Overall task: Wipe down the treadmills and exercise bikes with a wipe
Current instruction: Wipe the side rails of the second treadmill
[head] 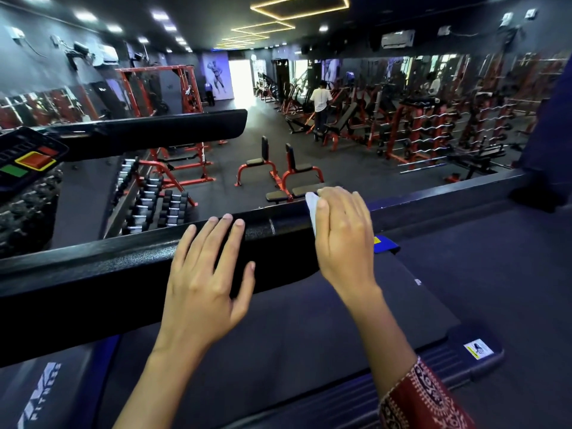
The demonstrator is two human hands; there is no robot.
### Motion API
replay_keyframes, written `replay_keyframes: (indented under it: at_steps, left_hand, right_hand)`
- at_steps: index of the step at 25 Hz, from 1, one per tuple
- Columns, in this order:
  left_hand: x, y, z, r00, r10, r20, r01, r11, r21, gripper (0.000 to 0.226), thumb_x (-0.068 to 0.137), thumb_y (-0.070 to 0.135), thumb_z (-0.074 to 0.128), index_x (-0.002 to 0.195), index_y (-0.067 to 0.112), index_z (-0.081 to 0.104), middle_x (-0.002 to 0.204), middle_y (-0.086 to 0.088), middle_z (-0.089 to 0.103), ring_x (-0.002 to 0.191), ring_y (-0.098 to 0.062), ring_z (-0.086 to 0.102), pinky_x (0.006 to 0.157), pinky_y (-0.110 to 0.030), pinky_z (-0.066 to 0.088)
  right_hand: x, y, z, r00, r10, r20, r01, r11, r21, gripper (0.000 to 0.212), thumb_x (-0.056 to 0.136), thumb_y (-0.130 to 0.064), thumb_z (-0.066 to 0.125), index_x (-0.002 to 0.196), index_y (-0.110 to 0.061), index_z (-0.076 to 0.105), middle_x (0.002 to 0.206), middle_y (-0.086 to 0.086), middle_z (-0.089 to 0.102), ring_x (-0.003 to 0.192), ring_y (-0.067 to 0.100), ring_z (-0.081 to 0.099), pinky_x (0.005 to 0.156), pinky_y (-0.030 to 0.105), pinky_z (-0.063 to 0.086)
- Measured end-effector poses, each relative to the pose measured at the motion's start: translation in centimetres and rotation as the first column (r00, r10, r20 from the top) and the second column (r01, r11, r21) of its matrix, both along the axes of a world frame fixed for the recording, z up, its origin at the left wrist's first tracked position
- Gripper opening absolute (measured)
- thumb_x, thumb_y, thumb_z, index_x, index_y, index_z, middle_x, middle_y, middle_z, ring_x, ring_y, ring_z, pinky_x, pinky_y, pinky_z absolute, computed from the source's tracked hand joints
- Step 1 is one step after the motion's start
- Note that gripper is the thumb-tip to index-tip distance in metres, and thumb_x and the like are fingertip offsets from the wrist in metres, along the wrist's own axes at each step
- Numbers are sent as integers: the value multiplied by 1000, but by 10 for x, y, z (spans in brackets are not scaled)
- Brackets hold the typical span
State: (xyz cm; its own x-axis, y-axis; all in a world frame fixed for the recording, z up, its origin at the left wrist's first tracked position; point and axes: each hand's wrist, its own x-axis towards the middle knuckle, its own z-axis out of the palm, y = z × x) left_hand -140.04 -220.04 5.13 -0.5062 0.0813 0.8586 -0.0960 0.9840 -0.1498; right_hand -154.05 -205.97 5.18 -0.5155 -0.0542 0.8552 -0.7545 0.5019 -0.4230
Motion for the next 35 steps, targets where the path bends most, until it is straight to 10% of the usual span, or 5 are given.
replay_keyframes:
  at_steps: [7, 11, 17, 21, 35]
  left_hand:
    - [10, -5, -10, 999, 0, 51, 3, 998, -58, 52, 88, 20, 53, 135, -2, 48, 142, -21, 43, 135, -32, 36, 115, -43, 22]
    - [13, -5, -23, 1000, 11, 18, -10, 997, -73, 55, 87, 16, 57, 137, -1, 43, 144, -21, 40, 137, -34, 33, 116, -43, 20]
    - [14, -8, -33, 1000, 28, -3, -29, 995, -94, 58, 88, 17, 58, 140, 0, 39, 145, -18, 39, 141, -30, 28, 116, -44, 21]
    - [16, -10, -36, 999, 39, -18, -40, 994, -102, 57, 88, 16, 59, 140, 1, 40, 145, -18, 40, 142, -27, 26, 117, -42, 21]
    - [42, -32, -36, 995, 85, -56, -87, 995, -45, 51, 91, 20, 56, 137, 3, 44, 143, -22, 39, 137, -34, 32, 116, -44, 22]
  right_hand:
    - [26, -28, -79, 887, 129, -443, -3, 962, 273, 51, 105, -22, 25, 153, -10, 13, 161, 3, 7, 148, 18, 12, 120, 41, 8]
    - [13, -21, -73, 987, -28, -157, 10, 994, -111, 53, 106, -25, 18, 153, -16, -4, 161, -4, -8, 148, 21, 1, 120, 44, 6]
    - [16, -28, -115, 898, 101, -429, -28, 984, 173, 53, 105, -19, 23, 153, -12, 4, 162, 1, -3, 148, 19, 4, 120, 38, 4]
    - [13, -24, -78, 985, 145, -89, -160, 968, -196, 52, 106, -26, 17, 153, -21, -3, 161, -8, -7, 148, 19, -1, 120, 40, 4]
    - [70, -80, -79, 962, 138, -234, -128, 990, 57, 54, 105, -23, 20, 153, -13, -4, 161, 0, -12, 148, 19, -2, 120, 39, -1]
